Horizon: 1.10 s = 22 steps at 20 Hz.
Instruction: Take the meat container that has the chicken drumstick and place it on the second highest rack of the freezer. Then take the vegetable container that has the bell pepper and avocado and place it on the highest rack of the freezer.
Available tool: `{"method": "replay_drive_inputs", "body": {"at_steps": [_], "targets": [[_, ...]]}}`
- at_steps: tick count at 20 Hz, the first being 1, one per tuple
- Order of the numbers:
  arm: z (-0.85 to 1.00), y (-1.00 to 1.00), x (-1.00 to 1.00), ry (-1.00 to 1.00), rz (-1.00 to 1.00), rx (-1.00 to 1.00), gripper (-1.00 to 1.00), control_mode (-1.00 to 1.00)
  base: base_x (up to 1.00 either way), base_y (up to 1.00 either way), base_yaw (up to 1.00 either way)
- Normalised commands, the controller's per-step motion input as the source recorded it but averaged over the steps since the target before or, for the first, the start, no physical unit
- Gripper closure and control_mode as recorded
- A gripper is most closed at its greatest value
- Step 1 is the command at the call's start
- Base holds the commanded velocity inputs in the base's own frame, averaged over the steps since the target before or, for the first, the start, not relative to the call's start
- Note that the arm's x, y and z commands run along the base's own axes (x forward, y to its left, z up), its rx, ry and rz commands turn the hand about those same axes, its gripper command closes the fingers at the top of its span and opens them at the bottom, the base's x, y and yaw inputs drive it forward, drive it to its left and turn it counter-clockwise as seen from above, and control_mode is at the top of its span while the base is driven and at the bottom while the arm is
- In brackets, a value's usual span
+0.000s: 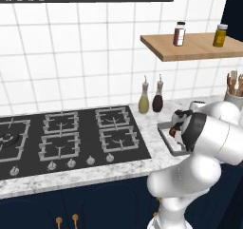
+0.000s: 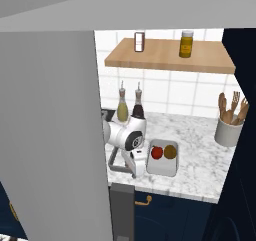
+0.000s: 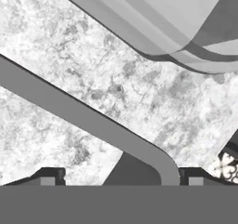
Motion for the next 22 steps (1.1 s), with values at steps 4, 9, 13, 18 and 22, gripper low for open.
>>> {"method": "replay_drive_inputs", "body": {"at_steps": [4,9,13,18,22], "targets": [[-0.03,0.0,0.0,0.04,0.0,0.01,1.0,-1.0,0.0,0.0,0.0],[0.0,0.0,0.0,0.01,0.0,0.0,1.0,-1.0,0.0,0.0,0.0],[0.0,0.0,0.0,0.0,0.0,0.0,1.0,-1.0,0.0,0.0,0.0],[0.1,0.0,-0.01,-0.1,0.0,0.0,1.0,-1.0,0.0,0.0,0.0],[0.24,0.0,-0.02,-0.16,0.0,0.0,1.0,-1.0,0.0,0.0,0.0]]}}
